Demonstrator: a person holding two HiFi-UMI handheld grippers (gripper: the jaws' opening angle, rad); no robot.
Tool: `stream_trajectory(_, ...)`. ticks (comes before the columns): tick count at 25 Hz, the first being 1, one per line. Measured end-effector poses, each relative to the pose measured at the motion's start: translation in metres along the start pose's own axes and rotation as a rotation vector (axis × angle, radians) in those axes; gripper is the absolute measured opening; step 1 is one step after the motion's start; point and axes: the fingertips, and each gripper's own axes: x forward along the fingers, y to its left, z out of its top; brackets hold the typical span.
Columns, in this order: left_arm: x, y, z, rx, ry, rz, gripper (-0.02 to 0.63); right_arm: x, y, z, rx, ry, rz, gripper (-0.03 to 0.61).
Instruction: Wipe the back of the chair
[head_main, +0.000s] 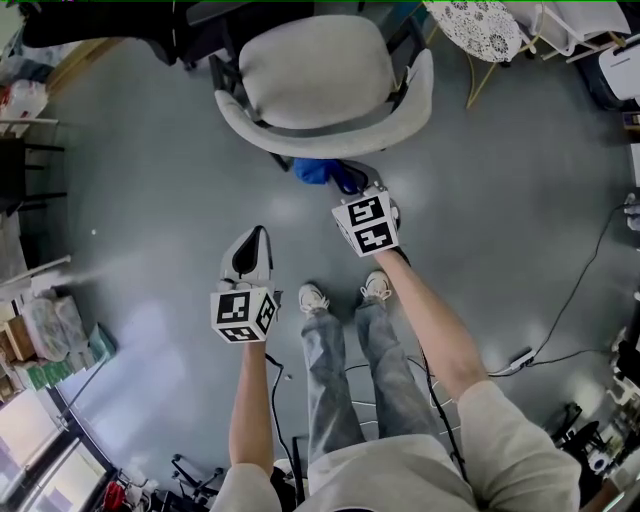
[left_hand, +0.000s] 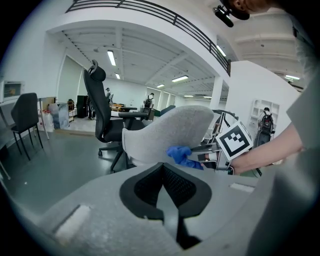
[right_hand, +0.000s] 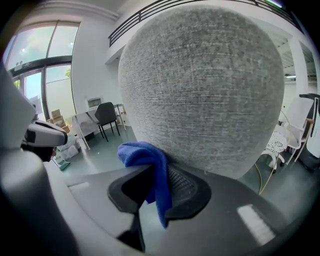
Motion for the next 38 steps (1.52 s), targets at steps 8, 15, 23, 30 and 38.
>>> stream_trajectory(8,0.022,-0.037,0.005,0.015,0.002,-0.037,0.002,-0.027,-0.052,-0.013,-0.032,0.016,-0.036,0.081)
stream_trajectory(15,0.039,-0.061,0.009,0.025,0.008,-0.052,0.002,-0.045,-0.108,-0.020,-0.059,0.031,-0.083,0.080)
stream_trajectory(23,0.052,-0.076,0.011,0.035,0.017,-0.061,0.002,-0.059,-0.179,-0.021,-0.020,0.027,-0.195,0.080)
stream_trajectory(30,0.057,-0.080,0.012,0.043,0.020,-0.065,0.002,-0.062,-0.190,-0.024,-0.018,0.027,-0.206,0.080)
stream_trajectory(38,0.051,-0.088,0.018,0.045,0.011,-0.074,0.002,-0.099,-0.178,-0.036,0.039,0.002,-0.230,0.080)
